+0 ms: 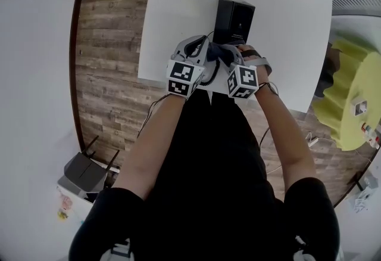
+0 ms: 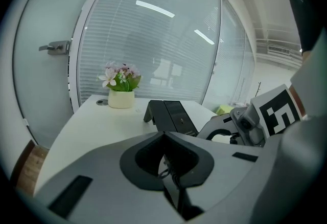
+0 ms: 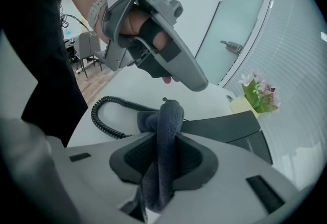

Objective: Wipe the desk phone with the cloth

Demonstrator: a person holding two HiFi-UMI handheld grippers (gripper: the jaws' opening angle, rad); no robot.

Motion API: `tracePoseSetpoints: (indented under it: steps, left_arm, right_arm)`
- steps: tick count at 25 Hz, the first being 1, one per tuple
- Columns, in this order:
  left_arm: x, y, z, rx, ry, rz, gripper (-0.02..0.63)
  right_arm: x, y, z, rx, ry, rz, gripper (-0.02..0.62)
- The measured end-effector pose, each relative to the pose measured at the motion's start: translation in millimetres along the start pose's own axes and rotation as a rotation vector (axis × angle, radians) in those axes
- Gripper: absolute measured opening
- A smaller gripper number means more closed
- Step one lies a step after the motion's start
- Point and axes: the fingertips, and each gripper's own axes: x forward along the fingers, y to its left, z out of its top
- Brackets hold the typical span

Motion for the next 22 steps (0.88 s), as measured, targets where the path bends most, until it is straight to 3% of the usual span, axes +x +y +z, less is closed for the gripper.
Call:
tracePoseSetpoints:
  steps: [5, 14, 22]
  left_arm:
    - [-10.4, -9.2, 7.2, 0.003, -0.022, -0.004, 0.009]
    - [-45.4, -15.3, 70.4, 0.021, -0.151, -0.026, 0.009]
    - [-87.4, -43.0, 125.9, 0.159, -0.28, -0.096, 0.009]
  right_arm:
    - [-11.9, 6.6, 0.6, 0.055, -0.027, -0.016, 0.109]
    - [-96.0, -41.8, 23.5, 0.287, -0.208, -0.171, 0.109]
    - [-180.5, -74.9, 49.7, 0.388, -0.353, -0.317, 0.109]
